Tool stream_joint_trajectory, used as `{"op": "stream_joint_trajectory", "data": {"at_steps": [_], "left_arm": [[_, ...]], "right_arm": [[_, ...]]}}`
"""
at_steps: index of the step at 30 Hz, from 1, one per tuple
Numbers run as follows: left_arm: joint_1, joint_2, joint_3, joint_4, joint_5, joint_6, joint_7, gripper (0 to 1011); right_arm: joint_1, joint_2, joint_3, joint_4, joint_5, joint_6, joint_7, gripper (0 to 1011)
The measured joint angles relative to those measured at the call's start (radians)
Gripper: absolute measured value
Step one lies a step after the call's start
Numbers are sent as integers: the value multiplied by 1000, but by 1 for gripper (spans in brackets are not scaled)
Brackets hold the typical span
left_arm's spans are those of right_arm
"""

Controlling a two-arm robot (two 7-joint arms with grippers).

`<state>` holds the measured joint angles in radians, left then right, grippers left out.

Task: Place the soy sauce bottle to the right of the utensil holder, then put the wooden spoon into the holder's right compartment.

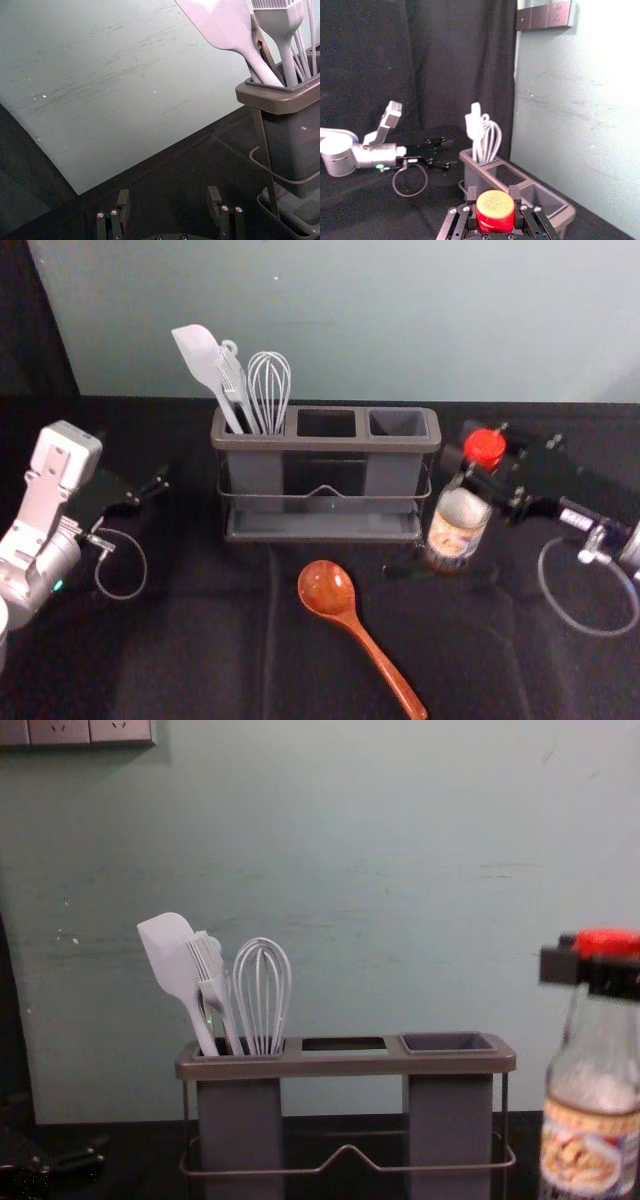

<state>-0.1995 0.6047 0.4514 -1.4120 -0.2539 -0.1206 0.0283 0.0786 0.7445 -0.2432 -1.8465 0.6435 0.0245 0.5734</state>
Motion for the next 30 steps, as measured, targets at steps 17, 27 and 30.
{"op": "stream_joint_trajectory", "data": {"at_steps": [17,27,30], "left_arm": [[0,0,0,0,0,0,0,1005],[0,0,0,0,0,0,0,1005],[0,0,0,0,0,0,0,1005]], "right_arm": [[32,32,67,59,34,28,-66,382],[79,-16,35,166,-6,14,-78,382],[96,-33,23,196,-17,9,-78,381]]}}
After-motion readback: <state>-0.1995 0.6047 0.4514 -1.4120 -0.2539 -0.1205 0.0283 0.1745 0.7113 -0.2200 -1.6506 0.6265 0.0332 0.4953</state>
